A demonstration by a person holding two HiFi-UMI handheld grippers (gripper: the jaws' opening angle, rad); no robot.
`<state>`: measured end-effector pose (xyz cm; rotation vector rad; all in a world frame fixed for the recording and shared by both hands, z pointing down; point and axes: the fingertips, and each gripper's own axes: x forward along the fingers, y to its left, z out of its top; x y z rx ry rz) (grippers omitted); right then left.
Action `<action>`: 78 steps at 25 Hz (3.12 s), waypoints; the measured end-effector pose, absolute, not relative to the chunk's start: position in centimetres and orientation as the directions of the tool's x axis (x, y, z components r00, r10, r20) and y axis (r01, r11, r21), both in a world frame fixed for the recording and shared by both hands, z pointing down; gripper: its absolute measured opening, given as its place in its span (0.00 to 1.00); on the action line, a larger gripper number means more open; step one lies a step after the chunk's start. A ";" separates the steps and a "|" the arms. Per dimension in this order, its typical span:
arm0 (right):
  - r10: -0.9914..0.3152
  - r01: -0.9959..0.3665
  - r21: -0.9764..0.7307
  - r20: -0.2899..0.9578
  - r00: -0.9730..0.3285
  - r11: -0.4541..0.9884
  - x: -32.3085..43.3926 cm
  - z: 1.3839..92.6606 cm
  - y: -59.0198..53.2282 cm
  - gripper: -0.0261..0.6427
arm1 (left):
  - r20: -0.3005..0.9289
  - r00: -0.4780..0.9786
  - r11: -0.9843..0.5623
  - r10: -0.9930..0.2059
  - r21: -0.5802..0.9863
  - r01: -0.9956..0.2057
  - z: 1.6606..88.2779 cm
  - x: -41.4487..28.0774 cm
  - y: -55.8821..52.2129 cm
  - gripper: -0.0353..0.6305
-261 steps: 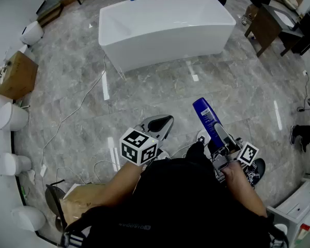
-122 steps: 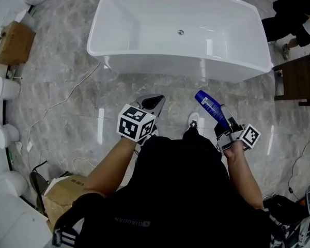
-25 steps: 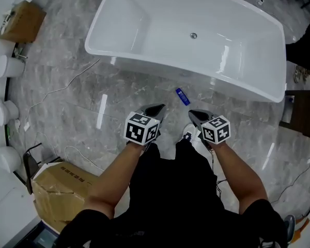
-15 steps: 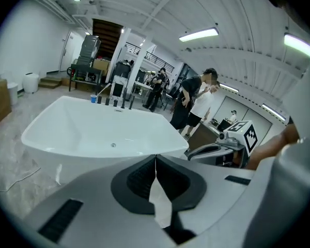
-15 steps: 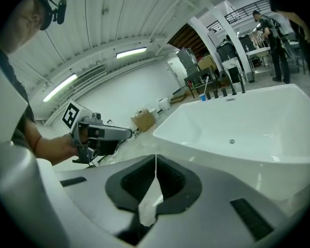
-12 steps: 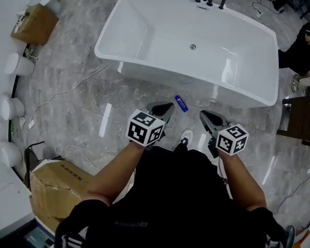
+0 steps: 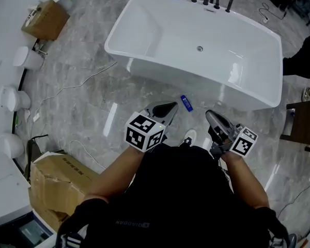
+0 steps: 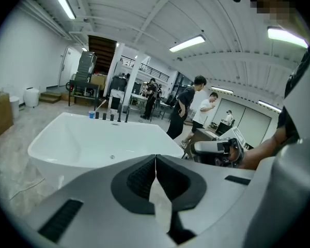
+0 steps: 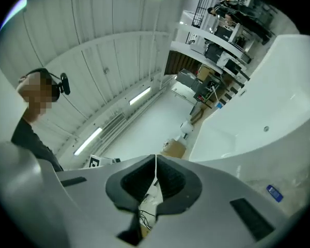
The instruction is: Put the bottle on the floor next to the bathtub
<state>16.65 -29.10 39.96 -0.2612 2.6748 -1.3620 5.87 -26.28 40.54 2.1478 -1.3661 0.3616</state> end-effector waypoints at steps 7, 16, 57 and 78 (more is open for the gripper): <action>-0.284 -0.216 -0.743 0.037 -0.958 0.634 14.3 38.7 -25.9 0.09 | 0.486 0.460 -0.367 -0.743 0.278 -0.888 38.9 2.3 -22.8 0.08; -0.418 -0.409 -0.610 0.137 -0.898 0.679 10.8 38.6 -17.9 0.09 | 0.471 0.524 -0.437 -0.710 0.290 -0.852 38.8 -2.2 -14.7 0.08; -0.616 -0.658 -0.492 0.276 -0.738 0.569 12.5 38.9 -1.7 0.09 | 0.445 0.659 -0.600 -0.606 0.288 -0.746 38.2 -3.0 -2.8 0.08; -0.597 -0.654 -0.499 0.296 -0.745 0.569 12.4 39.9 -0.6 0.09 | 0.443 0.667 -0.602 -0.599 0.300 -0.740 38.5 -2.2 -2.2 0.08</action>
